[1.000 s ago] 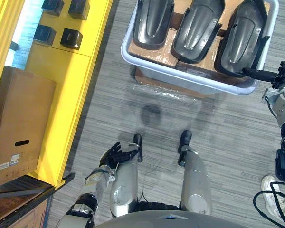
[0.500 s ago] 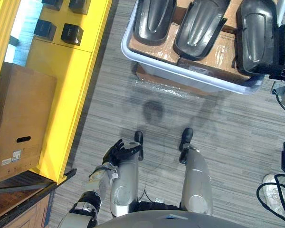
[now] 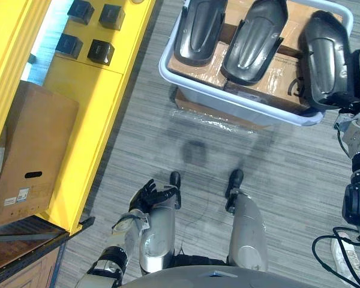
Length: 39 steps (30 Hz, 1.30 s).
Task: Walk over and take three plastic housings, then place them on the shelf
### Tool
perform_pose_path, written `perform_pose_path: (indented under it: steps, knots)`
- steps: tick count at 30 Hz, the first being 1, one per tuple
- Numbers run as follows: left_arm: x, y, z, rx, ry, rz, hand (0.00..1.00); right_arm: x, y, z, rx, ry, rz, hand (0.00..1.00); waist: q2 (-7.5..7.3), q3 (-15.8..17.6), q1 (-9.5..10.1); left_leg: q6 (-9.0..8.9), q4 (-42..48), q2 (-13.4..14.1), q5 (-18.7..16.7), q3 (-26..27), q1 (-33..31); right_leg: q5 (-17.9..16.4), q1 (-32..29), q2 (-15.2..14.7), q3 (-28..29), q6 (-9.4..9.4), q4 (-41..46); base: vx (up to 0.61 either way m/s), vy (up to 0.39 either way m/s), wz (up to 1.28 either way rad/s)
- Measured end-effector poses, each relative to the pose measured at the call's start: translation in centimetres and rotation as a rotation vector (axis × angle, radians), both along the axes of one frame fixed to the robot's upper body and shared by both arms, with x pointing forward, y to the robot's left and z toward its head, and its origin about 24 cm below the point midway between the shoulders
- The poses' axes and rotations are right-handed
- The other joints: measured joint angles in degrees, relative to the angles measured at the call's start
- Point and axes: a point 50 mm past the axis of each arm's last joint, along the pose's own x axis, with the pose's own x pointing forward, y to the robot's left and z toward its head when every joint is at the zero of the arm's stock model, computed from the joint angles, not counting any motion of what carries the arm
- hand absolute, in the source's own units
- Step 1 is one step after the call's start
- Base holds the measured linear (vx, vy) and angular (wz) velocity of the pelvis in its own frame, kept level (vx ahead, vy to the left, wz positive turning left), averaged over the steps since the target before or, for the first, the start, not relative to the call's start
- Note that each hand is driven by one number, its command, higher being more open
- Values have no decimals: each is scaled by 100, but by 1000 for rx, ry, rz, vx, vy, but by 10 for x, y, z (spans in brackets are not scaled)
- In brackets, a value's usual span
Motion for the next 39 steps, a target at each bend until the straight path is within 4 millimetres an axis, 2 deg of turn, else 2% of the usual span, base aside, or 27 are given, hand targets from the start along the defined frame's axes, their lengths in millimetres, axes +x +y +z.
perform_pose_path:
  steps: [3,6,9,11,13,15,16,18,20,23,27,31,39]
  knots:
    - [-10,2,-3,11,2,9,100,-9,-5,4,-57,-82,-69,0,-15,4,-137,-22,-287,-11,58,-4,405,17,383,33,-45,20,-226,93,1,3]
    - [-24,7,-5,23,6,32,100,-18,-3,22,-146,-244,-106,0,-69,-16,-300,-47,-705,-3,145,3,929,114,893,121,-68,55,-651,124,-2,-3]
    - [-34,13,-1,37,-14,89,100,-34,6,29,-260,-396,-141,0,-267,-384,-394,-67,-1187,7,274,36,1243,237,1178,213,-73,62,-1112,151,-4,-3]
    - [-29,19,12,40,-78,138,100,-43,18,25,-304,-457,-141,0,-418,-574,-445,-95,-1470,21,329,36,1537,287,1457,279,-86,73,-1375,156,-7,1]
    - [-20,29,35,57,-191,221,100,-58,40,5,-360,-481,-114,0,-615,-1120,-457,-119,-1745,61,361,43,1726,381,1697,370,-156,63,-1761,171,-15,0]
    - [-7,35,58,65,-301,270,100,-67,54,-6,-400,-491,-93,0,-716,-1334,-457,-127,-1877,69,365,38,1889,407,1920,400,-248,73,-1969,128,-10,9]
    - [3,37,80,58,-409,300,100,-74,64,-11,-426,-501,-75,0,-755,-1467,-461,-128,-1951,64,365,20,1985,416,2050,402,-307,88,-2065,101,-1,17]
    - [17,33,125,3,-615,326,100,-85,78,-13,-461,-540,-51,0,-761,-1625,-468,-128,-1994,22,365,-23,2078,435,2202,380,-380,116,-2152,98,23,19]
    - [25,24,163,-86,-791,304,100,-87,92,-10,-493,-585,-17,0,-705,-1691,-466,-126,-2048,-7,364,-19,2207,460,2328,350,-385,151,-2184,34,34,7]
    - [27,6,188,-252,-913,205,100,-85,111,1,-550,-647,58,0,-608,-1822,-452,-122,-2070,-66,362,11,2306,484,2446,296,-383,186,-2236,7,33,1]
    - [33,-24,194,-426,-912,65,100,-81,142,10,-584,-721,196,0,-587,-1941,-443,-105,-2160,-75,370,78,2471,511,2541,288,-356,200,-2269,-24,8,-7]
    - [37,-51,197,-549,-866,-54,100,-78,181,11,-576,-785,369,0,-687,-2099,-468,-102,-2144,-79,368,174,2487,526,2524,288,-280,189,-2294,-53,0,-12]
    - [40,-67,203,-614,-863,-125,100,-69,233,-12,-466,-737,638,0,-682,-2268,-453,-76,-2143,-92,394,259,2463,610,2500,292,-216,174,-2390,-43,-2,-5]
